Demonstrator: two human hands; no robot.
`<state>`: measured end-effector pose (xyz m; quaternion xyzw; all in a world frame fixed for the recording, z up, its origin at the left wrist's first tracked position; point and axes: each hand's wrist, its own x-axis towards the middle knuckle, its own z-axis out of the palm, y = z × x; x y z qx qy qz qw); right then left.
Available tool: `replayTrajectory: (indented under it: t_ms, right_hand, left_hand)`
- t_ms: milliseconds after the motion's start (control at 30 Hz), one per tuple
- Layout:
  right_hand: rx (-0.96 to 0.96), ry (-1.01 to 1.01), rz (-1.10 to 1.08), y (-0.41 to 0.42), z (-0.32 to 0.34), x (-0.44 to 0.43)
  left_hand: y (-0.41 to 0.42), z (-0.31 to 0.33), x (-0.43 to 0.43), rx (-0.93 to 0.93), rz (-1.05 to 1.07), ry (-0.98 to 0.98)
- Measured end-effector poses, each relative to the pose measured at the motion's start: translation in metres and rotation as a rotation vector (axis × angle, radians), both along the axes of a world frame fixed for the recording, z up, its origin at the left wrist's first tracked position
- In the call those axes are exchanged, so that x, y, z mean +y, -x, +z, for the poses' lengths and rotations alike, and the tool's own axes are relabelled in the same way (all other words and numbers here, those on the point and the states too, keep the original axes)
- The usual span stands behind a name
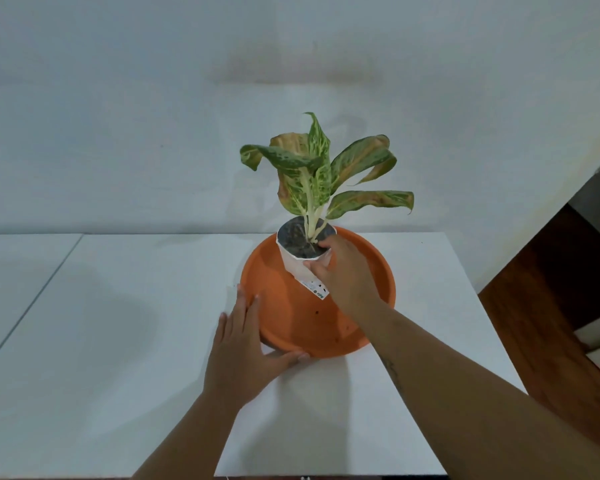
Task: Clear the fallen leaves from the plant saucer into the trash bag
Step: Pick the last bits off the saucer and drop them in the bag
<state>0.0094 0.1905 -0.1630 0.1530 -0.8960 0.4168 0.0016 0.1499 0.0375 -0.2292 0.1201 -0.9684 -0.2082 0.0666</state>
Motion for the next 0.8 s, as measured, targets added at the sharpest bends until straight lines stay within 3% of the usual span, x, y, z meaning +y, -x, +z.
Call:
replayTrajectory:
  t_ms: [433,700,800]
  right_hand:
    - [0.127,0.012,-0.058,-0.016,-0.012,0.020]
    - [0.221,-0.240,-0.087,-0.034,-0.038,0.047]
    - [0.144,-0.280,-0.135,-0.048,-0.059,0.072]
  left_hand:
    - [0.002,-0.003,0.005,-0.013,0.055,0.093]
    - [0.003,-0.005,0.008,0.015,0.112,0.092]
    - [0.004,-0.005,0.009,0.004,0.122,0.062]
